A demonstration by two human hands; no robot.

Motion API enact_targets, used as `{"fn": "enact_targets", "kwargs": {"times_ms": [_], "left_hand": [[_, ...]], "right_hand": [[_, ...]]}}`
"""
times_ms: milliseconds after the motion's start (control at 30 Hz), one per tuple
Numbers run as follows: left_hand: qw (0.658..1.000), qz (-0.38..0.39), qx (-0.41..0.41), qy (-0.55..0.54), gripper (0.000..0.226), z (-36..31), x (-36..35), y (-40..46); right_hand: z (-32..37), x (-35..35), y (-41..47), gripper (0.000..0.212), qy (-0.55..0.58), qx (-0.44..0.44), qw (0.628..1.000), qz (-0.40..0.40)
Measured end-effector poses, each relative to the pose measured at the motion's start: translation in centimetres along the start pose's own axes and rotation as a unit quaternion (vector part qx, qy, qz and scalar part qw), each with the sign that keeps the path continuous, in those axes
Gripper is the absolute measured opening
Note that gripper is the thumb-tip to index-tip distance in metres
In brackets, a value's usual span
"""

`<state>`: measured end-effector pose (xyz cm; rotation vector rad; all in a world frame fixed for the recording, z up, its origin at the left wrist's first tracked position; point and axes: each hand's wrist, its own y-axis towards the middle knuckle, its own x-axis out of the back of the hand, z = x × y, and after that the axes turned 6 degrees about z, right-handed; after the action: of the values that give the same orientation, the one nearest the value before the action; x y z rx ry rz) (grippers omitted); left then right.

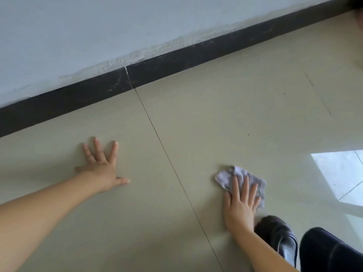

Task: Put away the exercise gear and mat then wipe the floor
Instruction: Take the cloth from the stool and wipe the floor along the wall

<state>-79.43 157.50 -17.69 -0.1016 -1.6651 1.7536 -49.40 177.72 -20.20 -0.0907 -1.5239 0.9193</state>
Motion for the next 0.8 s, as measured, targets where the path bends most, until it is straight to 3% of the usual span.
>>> {"fn": "enact_targets", "kwargs": {"times_ms": [67,167,267,367,433,567,700,800], "left_hand": [[1.0,-0.003,-0.008,-0.003,0.117,0.0,0.1,-0.1],[1.0,-0.002,-0.016,-0.01,0.119,0.2,0.0,0.0],[1.0,-0.003,-0.006,-0.005,0.12,0.2,-0.1,0.4],[1.0,0.002,0.011,-0.007,0.119,-0.1,0.1,0.6],[1.0,0.006,0.011,-0.009,0.119,-0.2,0.1,0.5],[1.0,0.013,-0.002,-0.013,0.119,-0.2,0.1,0.6],[1.0,0.001,0.001,-0.009,0.118,-0.1,0.1,0.4],[1.0,-0.003,-0.007,-0.014,0.118,0.1,0.0,0.4]], "right_hand": [[4.4,1.2,3.9,0.056,0.007,0.04,0.999,-0.032],[11.3,4.8,12.1,0.056,-0.032,0.116,0.993,-0.016],[17.8,10.8,19.6,0.054,-0.06,0.132,0.988,0.059],[20.0,14.7,21.8,0.051,-0.146,0.161,0.97,0.105],[18.7,13.6,20.5,0.054,-0.116,0.179,0.974,0.075],[13.5,4.8,11.6,0.058,-0.111,0.245,0.962,-0.038],[10.5,-3.2,-1.2,0.052,-0.11,0.354,0.929,0.006],[9.8,-6.2,-5.9,0.034,-0.102,0.48,0.87,0.054]]}}
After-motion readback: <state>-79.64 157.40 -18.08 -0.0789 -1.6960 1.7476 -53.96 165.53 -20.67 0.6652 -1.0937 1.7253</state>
